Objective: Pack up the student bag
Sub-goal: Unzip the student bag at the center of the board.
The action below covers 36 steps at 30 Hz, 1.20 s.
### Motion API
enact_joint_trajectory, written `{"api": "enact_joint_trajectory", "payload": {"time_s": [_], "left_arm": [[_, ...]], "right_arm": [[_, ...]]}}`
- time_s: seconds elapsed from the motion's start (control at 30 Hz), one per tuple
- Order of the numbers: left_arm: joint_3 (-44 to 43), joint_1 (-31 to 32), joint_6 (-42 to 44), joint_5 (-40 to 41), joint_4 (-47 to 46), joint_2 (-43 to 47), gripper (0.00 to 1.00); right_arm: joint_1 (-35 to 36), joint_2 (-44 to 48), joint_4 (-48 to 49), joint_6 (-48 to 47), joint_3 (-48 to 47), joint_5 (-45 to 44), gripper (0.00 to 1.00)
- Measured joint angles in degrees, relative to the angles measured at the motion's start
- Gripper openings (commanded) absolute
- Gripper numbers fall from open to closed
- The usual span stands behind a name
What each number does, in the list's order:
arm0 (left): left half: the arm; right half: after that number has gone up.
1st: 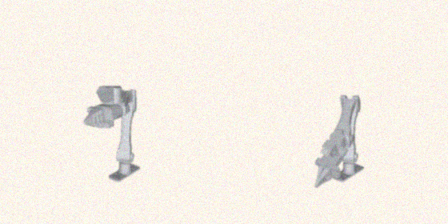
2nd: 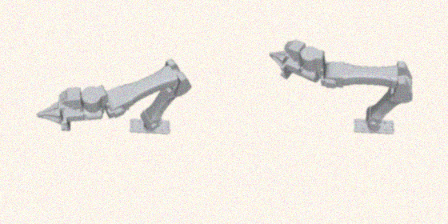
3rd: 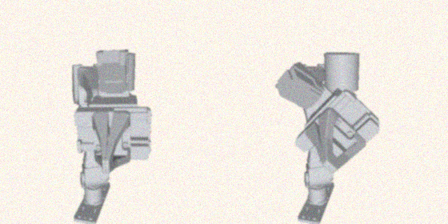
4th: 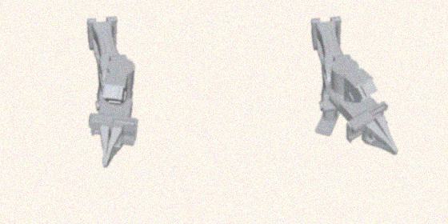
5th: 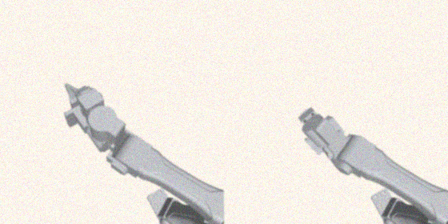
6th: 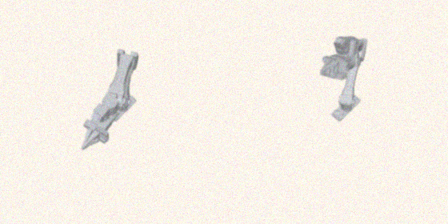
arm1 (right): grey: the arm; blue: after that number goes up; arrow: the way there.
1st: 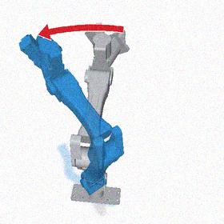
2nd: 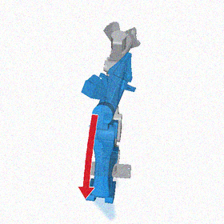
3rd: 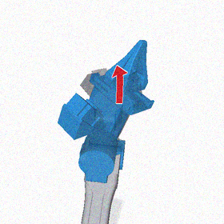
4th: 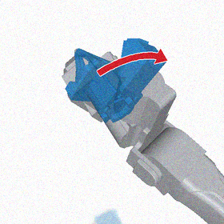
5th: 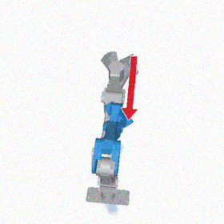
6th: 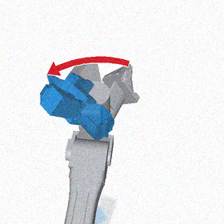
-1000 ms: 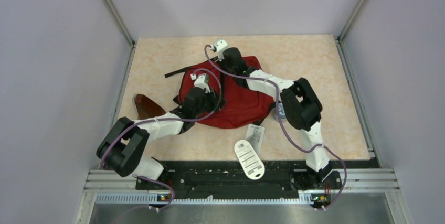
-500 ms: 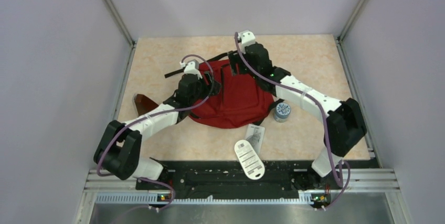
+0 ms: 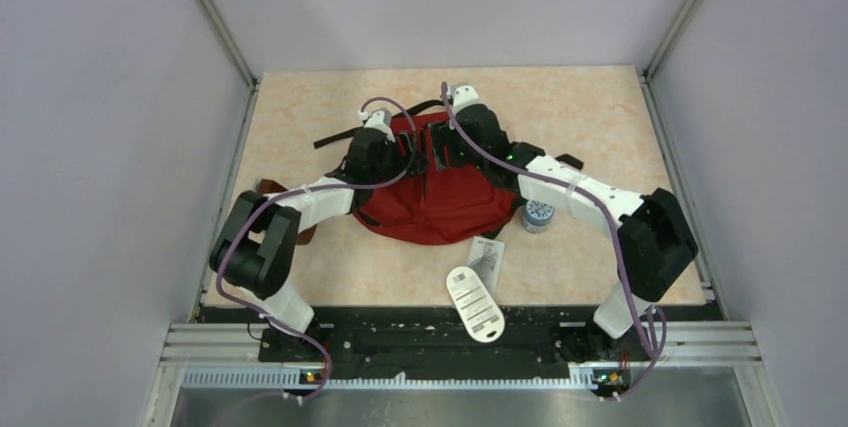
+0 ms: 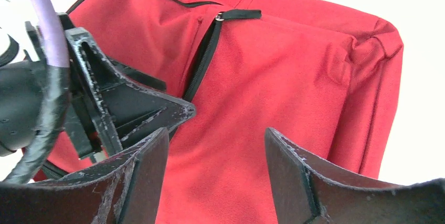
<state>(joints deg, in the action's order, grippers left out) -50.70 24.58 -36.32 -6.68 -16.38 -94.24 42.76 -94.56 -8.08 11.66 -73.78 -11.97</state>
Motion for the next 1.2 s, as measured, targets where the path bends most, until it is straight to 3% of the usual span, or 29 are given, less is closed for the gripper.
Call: {"api": "enact_joint_trajectory", "payload": {"time_s": [0.5,0.97,1.2], "left_arm": [[1.8,-0.3,0.0,1.6,-0.4,-0.7,0.54],[6.1,-1.2,0.4,3.1,0.1,3.9,0.53],[6.3,-1.4,1.1,0.2,-0.1,4.2,0.47]], "right_arm": [[0.6,-1.2,-0.7,1.5,0.0,0.0,0.64],[1.1,-2.4,-1.6,1.7,0.0,0.0,0.63],[1.5,-3.3,-1.8,1.7,-0.2,0.0,0.61]]}}
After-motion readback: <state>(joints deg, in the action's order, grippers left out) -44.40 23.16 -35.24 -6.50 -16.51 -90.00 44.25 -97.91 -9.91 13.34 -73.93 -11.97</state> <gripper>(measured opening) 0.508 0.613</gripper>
